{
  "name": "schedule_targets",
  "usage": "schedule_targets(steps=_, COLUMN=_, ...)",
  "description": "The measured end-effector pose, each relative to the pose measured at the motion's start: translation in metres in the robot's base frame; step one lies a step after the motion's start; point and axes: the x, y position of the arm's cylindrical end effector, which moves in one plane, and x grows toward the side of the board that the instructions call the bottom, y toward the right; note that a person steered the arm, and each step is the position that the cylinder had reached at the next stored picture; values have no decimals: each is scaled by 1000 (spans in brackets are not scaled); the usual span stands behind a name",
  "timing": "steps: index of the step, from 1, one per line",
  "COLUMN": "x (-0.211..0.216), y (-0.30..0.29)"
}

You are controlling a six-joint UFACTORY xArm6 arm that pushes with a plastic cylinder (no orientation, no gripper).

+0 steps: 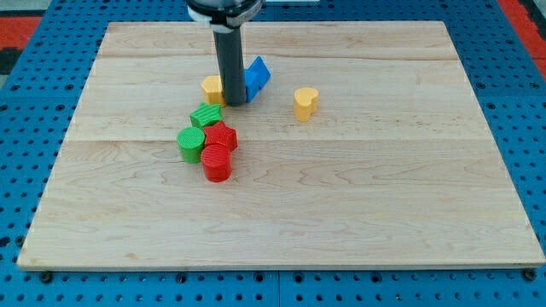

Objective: Slightly push the heart towards the center

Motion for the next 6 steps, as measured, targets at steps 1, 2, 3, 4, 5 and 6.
schedule_targets(steps=1, x=-33, y=10)
schedule_targets(steps=2, x=-31, y=32)
schedule_targets(steps=3, x=-28, y=116)
schedule_targets(steps=4, x=-11, y=195)
schedule_targets(steps=5, x=44, y=198)
schedule_targets(steps=6, x=45, y=132)
